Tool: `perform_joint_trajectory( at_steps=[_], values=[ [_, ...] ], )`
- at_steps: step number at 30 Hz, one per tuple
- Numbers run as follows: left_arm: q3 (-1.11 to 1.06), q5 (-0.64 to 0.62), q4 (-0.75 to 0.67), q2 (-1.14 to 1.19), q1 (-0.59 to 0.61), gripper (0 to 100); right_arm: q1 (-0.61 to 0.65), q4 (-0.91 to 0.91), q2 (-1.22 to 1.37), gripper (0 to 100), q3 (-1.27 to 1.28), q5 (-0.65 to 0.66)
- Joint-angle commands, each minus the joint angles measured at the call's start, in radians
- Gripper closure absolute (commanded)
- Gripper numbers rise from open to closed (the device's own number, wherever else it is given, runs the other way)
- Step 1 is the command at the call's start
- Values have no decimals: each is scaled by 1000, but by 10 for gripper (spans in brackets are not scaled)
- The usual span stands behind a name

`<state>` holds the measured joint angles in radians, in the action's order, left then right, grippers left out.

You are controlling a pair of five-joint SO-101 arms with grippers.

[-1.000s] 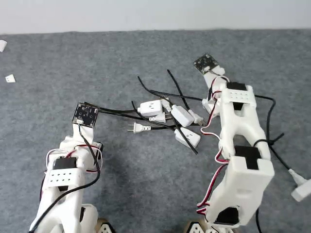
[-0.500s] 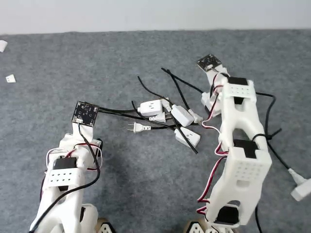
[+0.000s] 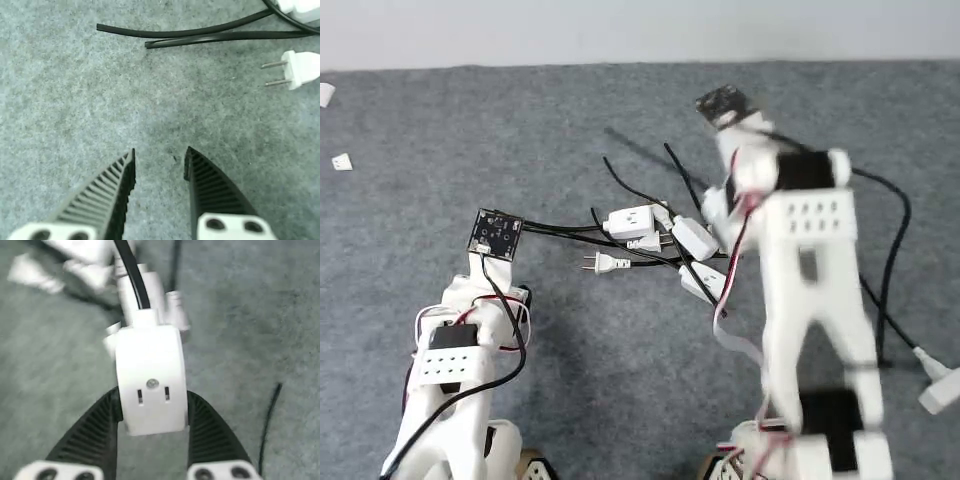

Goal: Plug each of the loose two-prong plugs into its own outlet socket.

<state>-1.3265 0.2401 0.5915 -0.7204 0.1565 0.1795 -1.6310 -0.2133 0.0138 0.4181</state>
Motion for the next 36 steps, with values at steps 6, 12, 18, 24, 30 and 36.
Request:
perform_joint_trajectory(
  at_steps=[6, 12, 18, 24, 30, 36],
  values=[
    [38, 11, -26, -3, 17, 848, 266, 110, -533, 990, 594, -14],
    [38, 9, -26, -5, 23, 848, 306, 266, -656, 990, 901, -14],
    [38, 9, -26, -5, 25, 848, 328, 332, -654, 852, 999, -14],
    [38, 9, -26, -5, 25, 848, 332, 354, -657, 692, 999, -14],
    [38, 9, -26, -5, 25, 848, 331, 369, -656, 729, 1030, -14],
    [38, 9, -26, -3, 25, 848, 334, 447, -656, 768, 1114, -14]
  ],
)
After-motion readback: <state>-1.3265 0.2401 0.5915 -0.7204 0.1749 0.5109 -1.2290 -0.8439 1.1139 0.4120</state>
